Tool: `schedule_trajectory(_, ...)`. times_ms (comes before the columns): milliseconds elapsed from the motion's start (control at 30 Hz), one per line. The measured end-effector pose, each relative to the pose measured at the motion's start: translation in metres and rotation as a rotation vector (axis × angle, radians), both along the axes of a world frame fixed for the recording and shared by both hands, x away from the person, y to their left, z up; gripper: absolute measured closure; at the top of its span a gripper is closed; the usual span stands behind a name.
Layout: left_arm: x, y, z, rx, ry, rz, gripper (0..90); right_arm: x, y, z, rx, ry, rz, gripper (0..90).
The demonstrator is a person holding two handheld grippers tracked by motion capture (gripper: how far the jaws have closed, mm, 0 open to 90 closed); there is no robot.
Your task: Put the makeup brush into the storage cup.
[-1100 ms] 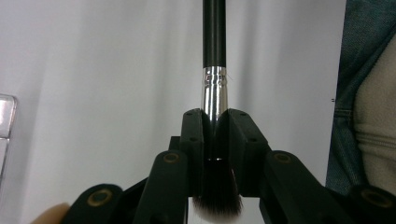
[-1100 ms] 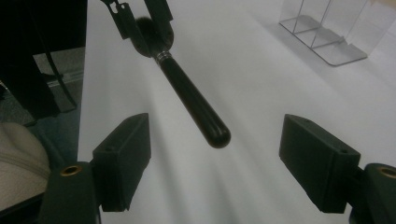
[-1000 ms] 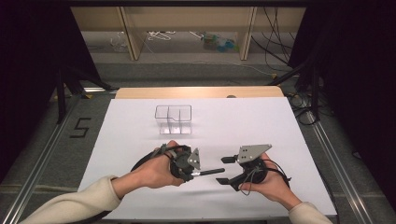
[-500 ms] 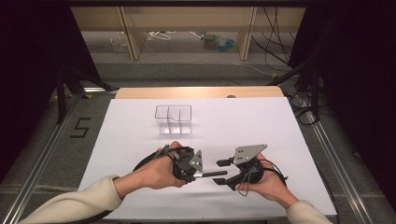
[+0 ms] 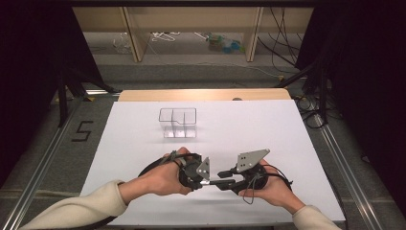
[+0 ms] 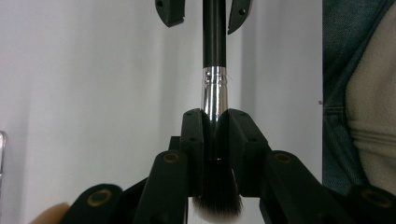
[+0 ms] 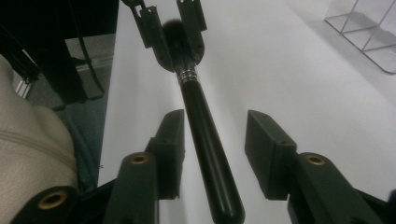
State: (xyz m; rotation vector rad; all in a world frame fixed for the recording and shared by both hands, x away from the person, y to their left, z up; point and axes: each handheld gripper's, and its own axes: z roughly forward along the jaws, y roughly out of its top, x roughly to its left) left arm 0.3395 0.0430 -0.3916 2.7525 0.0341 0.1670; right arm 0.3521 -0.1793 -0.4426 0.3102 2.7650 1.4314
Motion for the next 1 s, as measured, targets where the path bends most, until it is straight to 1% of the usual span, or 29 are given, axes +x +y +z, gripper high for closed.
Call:
schedule_trajectory(100, -0.001, -0.001, -0.001, -0.001, -0.001, -0.016, 76.3, 0.0, 0.0, 0.0, -0.015, 0.01, 0.021, 65.2)
schedule_trajectory(133, -0.001, -0.001, -0.001, 0.0, 0.002, -0.019, 76.3, -0.001, 0.001, -0.001, -0.003, 0.016, 0.033, 69.5)
schedule_trajectory(167, -0.002, -0.002, -0.001, 0.001, 0.007, -0.019, 76.3, -0.001, 0.001, -0.001, -0.003, 0.016, 0.033, 69.5)
schedule_trajectory(233, -0.002, -0.002, -0.001, 0.002, 0.008, -0.029, 76.3, -0.002, 0.002, -0.001, -0.002, 0.03, 0.05, 73.7)
schedule_trajectory(267, -0.002, -0.002, -0.001, 0.006, 0.001, -0.042, 76.3, -0.002, 0.002, 0.0, 0.001, 0.033, 0.058, 74.9)
schedule_trajectory(300, -0.003, -0.003, -0.001, 0.009, 0.007, -0.05, 76.3, -0.002, 0.001, 0.0, -0.004, 0.038, 0.067, 75.9)
schedule_trajectory(333, -0.004, -0.003, -0.002, -0.002, 0.006, -0.048, 76.3, -0.003, 0.002, 0.0, 0.0, 0.045, 0.088, 77.6)
schedule_trajectory(367, -0.003, -0.003, -0.002, 0.01, -0.004, -0.067, 76.3, -0.003, 0.002, 0.0, 0.0, 0.045, 0.088, 77.6)
schedule_trajectory(400, -0.004, -0.003, -0.002, 0.005, 0.002, -0.064, 76.1, -0.004, 0.002, 0.001, -0.002, 0.052, 0.104, 78.8)
schedule_trajectory(500, -0.004, -0.002, -0.002, 0.008, 0.01, -0.07, 76.0, -0.005, 0.004, 0.001, 0.001, 0.045, 0.106, 79.1)
schedule_trajectory(600, -0.004, -0.001, -0.002, -0.004, 0.013, -0.079, 74.5, -0.006, 0.004, 0.002, -0.01, 0.041, 0.111, 79.3)
schedule_trajectory(633, -0.004, 0.0, -0.001, 0.0, 0.012, -0.088, 74.5, -0.006, 0.004, 0.002, -0.01, 0.041, 0.111, 79.3)
schedule_trajectory(700, -0.004, 0.002, 0.0, -0.031, 0.009, -0.079, 68.6, -0.007, 0.003, 0.002, -0.02, 0.035, 0.106, 79.3)
schedule_trajectory(733, -0.004, 0.003, 0.001, -0.044, 0.003, -0.069, 63.6, -0.007, 0.003, 0.002, -0.026, 0.034, 0.099, 79.3)
schedule_trajectory(767, -0.004, 0.005, 0.002, -0.056, -0.003, -0.062, 55.0, -0.006, 0.002, 0.002, -0.027, 0.031, 0.091, 79.3)
schedule_trajectory(800, -0.004, 0.007, 0.003, -0.066, -0.004, -0.051, 55.0, -0.006, 0.002, 0.002, -0.027, 0.031, 0.091, 79.3)
schedule_trajectory(833, -0.004, 0.01, 0.004, -0.088, -0.014, -0.039, 51.2, -0.006, 0.002, 0.002, -0.023, 0.027, 0.082, 79.3)
schedule_trajectory(867, -0.004, 0.013, 0.004, -0.11, -0.015, -0.025, 45.5, -0.006, 0.001, 0.002, -0.024, 0.022, 0.076, 79.3)
schedule_trajectory(900, -0.004, 0.016, 0.004, -0.129, -0.02, -0.021, 40.2, -0.005, 0.0, 0.003, -0.027, 0.022, 0.071, 79.3)
schedule_trajectory(933, -0.004, 0.019, 0.005, -0.148, -0.023, -0.009, 36.5, -0.005, 0.0, 0.003, -0.017, 0.008, 0.056, 79.3)
schedule_trajectory(1000, -0.004, 0.025, 0.005, -0.179, -0.03, 0.016, 30.0, -0.005, -0.002, 0.005, -0.028, 0.007, 0.042, 79.3)
